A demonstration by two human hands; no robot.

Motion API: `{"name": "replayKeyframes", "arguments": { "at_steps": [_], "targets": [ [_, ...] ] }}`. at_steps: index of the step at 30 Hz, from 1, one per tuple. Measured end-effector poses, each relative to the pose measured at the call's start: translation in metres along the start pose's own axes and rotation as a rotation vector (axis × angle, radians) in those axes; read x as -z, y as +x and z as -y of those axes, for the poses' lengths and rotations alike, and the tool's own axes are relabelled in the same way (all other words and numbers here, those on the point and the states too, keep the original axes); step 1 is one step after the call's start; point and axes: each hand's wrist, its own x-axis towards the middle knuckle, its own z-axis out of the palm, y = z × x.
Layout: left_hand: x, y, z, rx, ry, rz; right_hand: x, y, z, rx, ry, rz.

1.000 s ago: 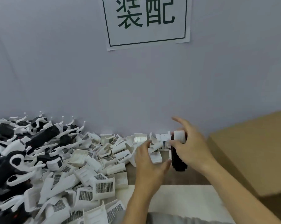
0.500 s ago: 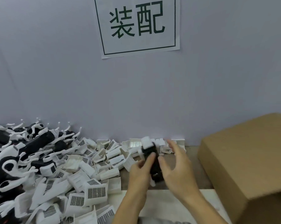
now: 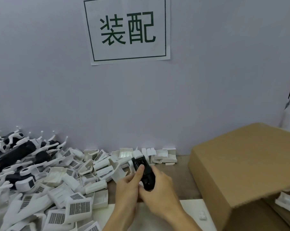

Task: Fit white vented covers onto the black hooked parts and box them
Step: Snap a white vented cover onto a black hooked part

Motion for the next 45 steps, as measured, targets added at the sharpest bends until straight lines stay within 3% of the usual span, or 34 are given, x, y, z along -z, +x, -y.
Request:
{"name": "replayKeyframes", "arguments": {
  "at_steps": [4,8,11,17,24,28,32,38,41,45],
  "targets": [
    [-0.005,-0.001,0.000,0.049,-0.039,0.013,0.007,-0.002,0.000,0.037,0.011,0.018],
    [-0.005,0.001,-0.002,0.185,-0.267,-0.057,0.002,-0.003,0.005,0.091,-0.194,0.115],
    [-0.005,0.002,-0.002,0.151,-0.274,-0.030,-0.004,-0.003,0.005,0.069,-0.296,0.082],
    [-0.003,0.003,0.005,-0.083,0.080,-0.026,0.003,-0.004,0.007,-0.038,0.002,0.041],
    [-0.001,0.004,0.007,-0.326,0.394,-0.063,0.008,-0.002,0.006,-0.079,0.228,0.118],
    [-0.002,-0.001,0.009,-0.488,0.693,0.104,0.012,0.000,0.004,-0.168,0.487,0.020],
    [-0.005,-0.003,0.010,-0.591,0.880,0.222,0.014,0.007,0.003,-0.247,0.552,-0.204],
    [-0.005,-0.003,0.011,-0.578,0.968,0.271,0.019,0.008,-0.005,-0.318,0.735,-0.223],
    [-0.007,-0.003,0.012,-0.536,0.874,0.224,0.017,0.007,-0.003,-0.267,0.689,-0.198],
    [-0.007,0.001,0.008,-0.347,0.474,-0.063,0.010,0.004,-0.001,-0.255,0.612,-0.178]
  ]
}}
